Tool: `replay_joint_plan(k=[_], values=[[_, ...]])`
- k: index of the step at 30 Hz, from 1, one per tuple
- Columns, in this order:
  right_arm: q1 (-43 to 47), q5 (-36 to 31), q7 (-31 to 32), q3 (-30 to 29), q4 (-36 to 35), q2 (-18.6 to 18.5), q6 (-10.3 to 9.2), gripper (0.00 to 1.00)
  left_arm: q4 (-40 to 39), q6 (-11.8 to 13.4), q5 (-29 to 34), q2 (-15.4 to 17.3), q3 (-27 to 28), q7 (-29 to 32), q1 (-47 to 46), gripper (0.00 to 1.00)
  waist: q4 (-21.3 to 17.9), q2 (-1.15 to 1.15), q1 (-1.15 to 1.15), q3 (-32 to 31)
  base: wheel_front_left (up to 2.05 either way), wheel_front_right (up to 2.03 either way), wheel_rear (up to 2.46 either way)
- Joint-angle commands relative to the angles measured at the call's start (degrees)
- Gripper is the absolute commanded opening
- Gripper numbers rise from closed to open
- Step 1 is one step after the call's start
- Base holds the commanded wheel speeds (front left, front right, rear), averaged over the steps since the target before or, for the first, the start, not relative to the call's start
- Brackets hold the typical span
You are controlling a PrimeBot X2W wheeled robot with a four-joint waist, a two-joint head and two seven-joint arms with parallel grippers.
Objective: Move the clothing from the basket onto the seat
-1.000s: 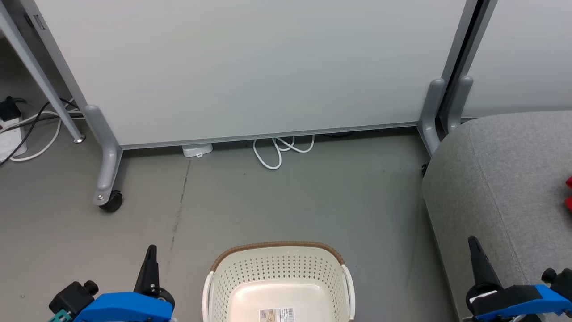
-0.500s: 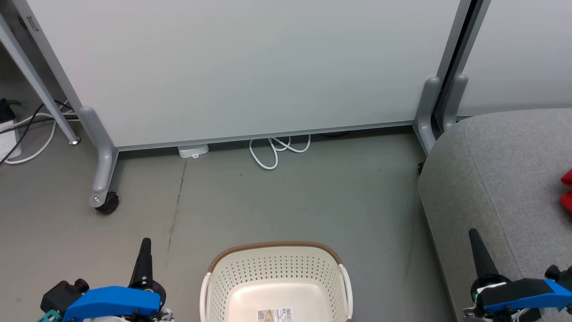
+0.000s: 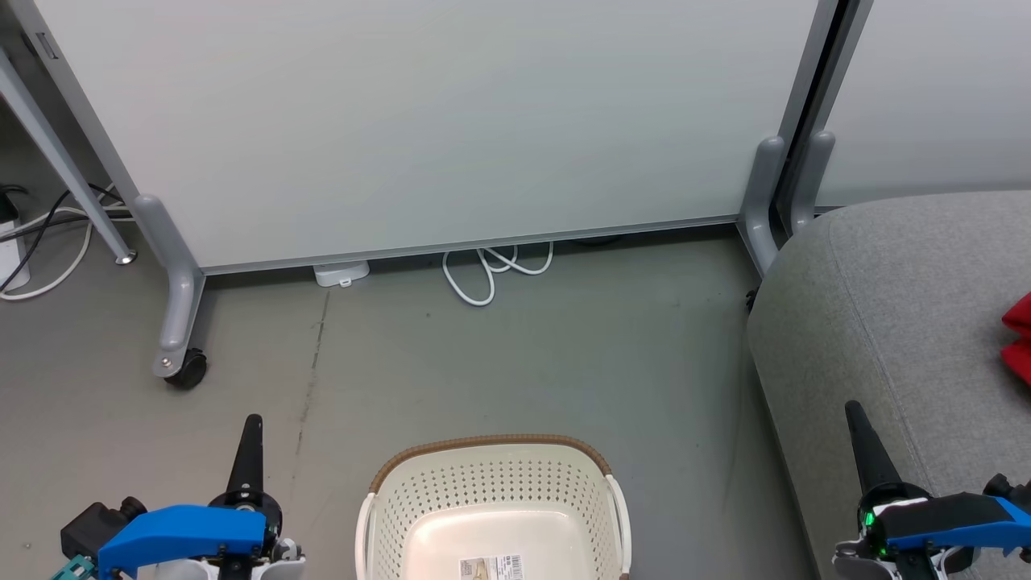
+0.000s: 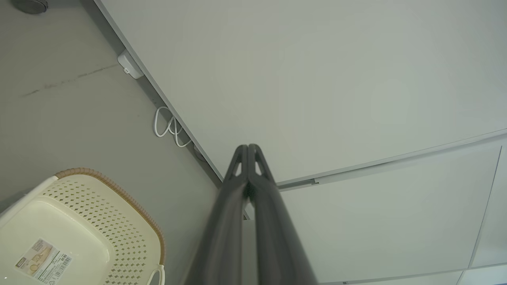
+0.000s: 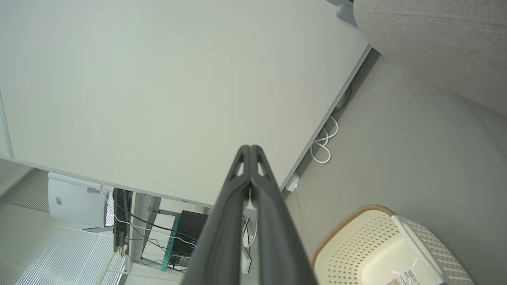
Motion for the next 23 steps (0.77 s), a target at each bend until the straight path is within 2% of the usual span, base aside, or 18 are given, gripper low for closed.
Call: replay_joint_plan(k=[1,23], values=[[-1.3,1.5,0.3,-0.1,-0.6,-0.5,0.03,0.0,-0.8,-0.1,-1.3,0.1,0.6,0.5,-1.5,0.0,-0.1,0.0,0.0,0.0,0.0,0.0,0.0],[-2.4,12.4,2.3,-0.1,-0.8,-0.6,0.04,0.0,-2.5,-0.1,-10.6,-0.4,3.1,3.4,-2.2,0.0,-1.1,0.0,0.0,0.1,0.0,0.0,0.0]])
